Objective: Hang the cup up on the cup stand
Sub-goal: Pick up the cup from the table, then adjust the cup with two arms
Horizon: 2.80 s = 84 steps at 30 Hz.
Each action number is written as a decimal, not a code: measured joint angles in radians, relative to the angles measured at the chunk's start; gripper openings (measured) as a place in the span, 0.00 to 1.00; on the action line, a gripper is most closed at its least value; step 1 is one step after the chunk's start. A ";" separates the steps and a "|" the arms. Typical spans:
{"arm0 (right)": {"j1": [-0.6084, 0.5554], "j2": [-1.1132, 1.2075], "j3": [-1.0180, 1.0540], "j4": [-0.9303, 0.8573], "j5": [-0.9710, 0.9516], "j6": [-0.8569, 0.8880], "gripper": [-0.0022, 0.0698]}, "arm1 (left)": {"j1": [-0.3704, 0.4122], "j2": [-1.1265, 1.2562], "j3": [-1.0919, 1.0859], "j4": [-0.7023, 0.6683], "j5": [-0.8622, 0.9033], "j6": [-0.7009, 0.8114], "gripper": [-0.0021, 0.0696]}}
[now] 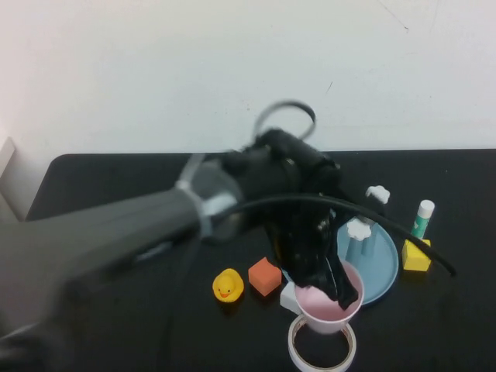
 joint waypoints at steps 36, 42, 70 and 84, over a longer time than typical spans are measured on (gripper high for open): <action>0.000 0.000 0.000 0.389 0.024 -0.361 0.03 | -0.104 -0.904 0.894 1.585 -0.681 -1.561 0.04; 0.000 0.133 -0.110 0.524 0.111 -0.491 0.03 | -0.104 -0.903 0.894 1.685 -0.493 -1.646 0.04; 0.151 1.585 -0.876 0.844 0.724 -0.347 0.73 | -0.104 -0.901 0.892 1.686 -0.405 -1.649 0.04; 0.283 1.598 -1.104 0.844 0.496 -0.141 0.73 | -0.104 -0.901 0.892 1.686 -0.405 -1.615 0.04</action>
